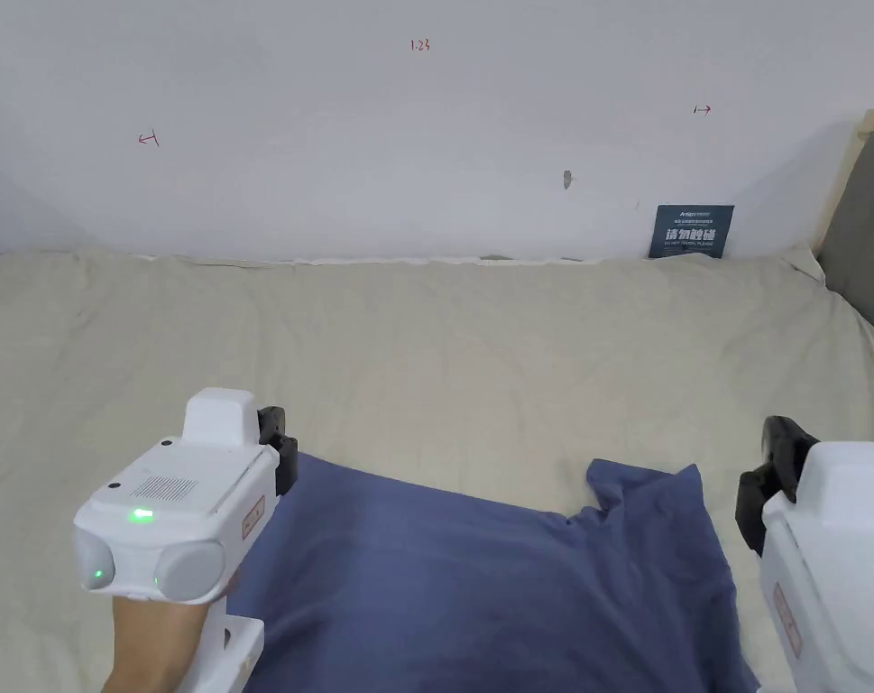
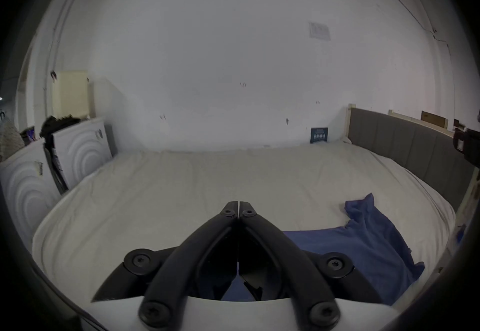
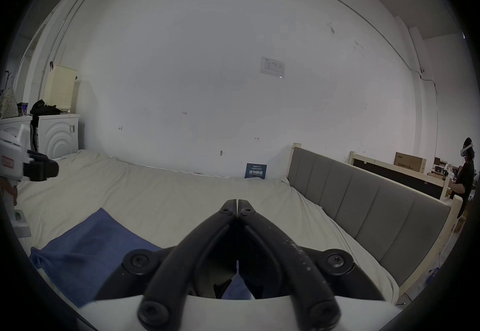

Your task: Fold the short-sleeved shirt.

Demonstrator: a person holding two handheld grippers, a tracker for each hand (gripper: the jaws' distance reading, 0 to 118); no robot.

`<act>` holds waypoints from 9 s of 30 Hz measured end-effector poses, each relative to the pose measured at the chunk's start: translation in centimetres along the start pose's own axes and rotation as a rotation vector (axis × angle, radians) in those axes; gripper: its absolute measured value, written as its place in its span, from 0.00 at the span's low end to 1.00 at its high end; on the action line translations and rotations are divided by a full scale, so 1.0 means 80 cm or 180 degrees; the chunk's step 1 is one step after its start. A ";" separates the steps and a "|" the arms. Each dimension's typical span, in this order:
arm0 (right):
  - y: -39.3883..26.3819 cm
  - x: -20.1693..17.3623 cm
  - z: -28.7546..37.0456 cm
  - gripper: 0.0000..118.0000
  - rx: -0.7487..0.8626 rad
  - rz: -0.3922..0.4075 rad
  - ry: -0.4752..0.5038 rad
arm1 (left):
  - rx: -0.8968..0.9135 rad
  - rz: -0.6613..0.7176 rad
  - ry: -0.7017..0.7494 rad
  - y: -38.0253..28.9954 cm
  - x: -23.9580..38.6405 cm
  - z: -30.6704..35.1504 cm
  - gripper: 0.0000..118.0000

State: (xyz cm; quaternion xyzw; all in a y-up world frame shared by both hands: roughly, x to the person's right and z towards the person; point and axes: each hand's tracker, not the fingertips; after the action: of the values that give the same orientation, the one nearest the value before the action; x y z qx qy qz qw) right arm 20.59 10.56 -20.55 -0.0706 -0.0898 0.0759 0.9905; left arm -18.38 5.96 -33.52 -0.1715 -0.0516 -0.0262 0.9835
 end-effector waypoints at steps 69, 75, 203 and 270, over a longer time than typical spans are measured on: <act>0.246 0.039 -0.239 0.04 0.0256 -0.0140 0.0100 | 0.0629 0.0315 0.0663 0.309 -0.155 -0.045 0.02; 0.306 0.037 -0.256 0.04 0.0580 -0.0159 0.0146 | 0.0936 0.0357 0.0773 0.364 -0.158 -0.031 0.02; -0.282 0.021 0.026 0.21 -0.2672 -0.0612 0.0439 | -0.1589 0.0719 0.0259 -0.219 -0.110 0.151 0.07; -0.042 -0.026 0.051 0.01 -0.0222 -0.0033 0.0274 | 0.0292 0.0021 0.0362 -0.064 0.005 0.161 0.00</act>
State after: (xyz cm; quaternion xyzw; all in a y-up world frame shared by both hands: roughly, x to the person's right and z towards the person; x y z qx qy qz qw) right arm 18.24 7.47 -16.39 -0.1079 -0.0500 0.0644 0.9908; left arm -19.52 5.47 -19.70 -0.1246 0.0037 -0.0303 0.9917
